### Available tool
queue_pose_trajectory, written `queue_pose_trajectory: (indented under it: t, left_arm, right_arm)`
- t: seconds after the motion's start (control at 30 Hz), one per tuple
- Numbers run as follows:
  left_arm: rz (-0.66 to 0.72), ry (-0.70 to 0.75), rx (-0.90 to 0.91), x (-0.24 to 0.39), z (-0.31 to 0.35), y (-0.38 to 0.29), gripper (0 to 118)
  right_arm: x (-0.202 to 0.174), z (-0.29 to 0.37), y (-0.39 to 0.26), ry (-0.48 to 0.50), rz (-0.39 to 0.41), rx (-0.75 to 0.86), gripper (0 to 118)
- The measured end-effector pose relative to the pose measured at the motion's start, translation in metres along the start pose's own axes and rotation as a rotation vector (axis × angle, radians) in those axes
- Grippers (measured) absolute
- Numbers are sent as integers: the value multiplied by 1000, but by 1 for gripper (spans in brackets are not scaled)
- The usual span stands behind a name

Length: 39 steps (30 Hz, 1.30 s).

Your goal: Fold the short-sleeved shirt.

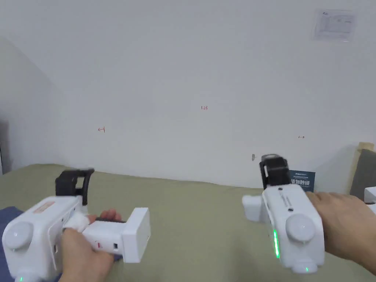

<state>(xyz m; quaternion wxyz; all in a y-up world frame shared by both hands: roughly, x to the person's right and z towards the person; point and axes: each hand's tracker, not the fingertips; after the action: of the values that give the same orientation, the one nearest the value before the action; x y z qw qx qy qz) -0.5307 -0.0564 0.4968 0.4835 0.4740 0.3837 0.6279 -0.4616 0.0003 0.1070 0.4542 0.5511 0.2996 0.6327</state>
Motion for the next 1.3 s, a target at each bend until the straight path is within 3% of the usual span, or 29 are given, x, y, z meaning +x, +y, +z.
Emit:
queue_pose_trajectory:
  t: [0.03,0.1,0.13,0.2,0.23,0.3,0.37,0.47,0.5,0.53,0.57,0.63,0.93,1.2,1.3]
  left_arm:
    - [63,-7,28,-12,2,4,118]
    - [89,5,87,-23,6,7,118]
    - [31,26,112,-22,8,6,118]
    - [-264,126,147,-3,9,-1,118]
    - [-501,145,166,13,9,-7,118]
    - [-1014,143,215,40,10,-37,118]
    - [-1455,183,261,58,11,-69,118]
    - [-1846,246,332,61,13,-110,118]
    - [-1968,229,354,58,17,-120,118]
    - [-1987,146,353,52,25,-126,118]
    - [-1987,83,348,50,31,-129,118]
    - [-1950,8,317,44,41,-127,118]
    - [-1849,137,274,36,39,-108,118]
    - [-1837,159,240,30,38,-105,118]
    - [-1866,143,237,29,42,-111,118]
  right_arm:
    - [-9,4,-1,-18,12,30,118]
    - [-8,8,0,9,-97,69,117]
    - [-5,8,1,42,-186,54,117]
    - [0,8,-3,28,-329,20,118]
    - [4,8,-5,31,-444,12,118]
    - [13,8,-15,68,-753,-3,118]
    - [20,7,-28,126,-1151,-62,117]
    - [19,14,-49,200,-1705,-84,117]
    - [14,20,-52,201,-1836,-98,118]
    - [8,28,-51,178,-1903,-106,118]
    - [3,31,-50,159,-1939,-99,118]
    - [-5,39,-42,114,-1879,-81,118]
    - [-14,28,-43,131,-1969,-174,118]
    - [5,43,-38,113,-1964,-160,118]
    - [7,50,-34,111,-1926,-160,117]
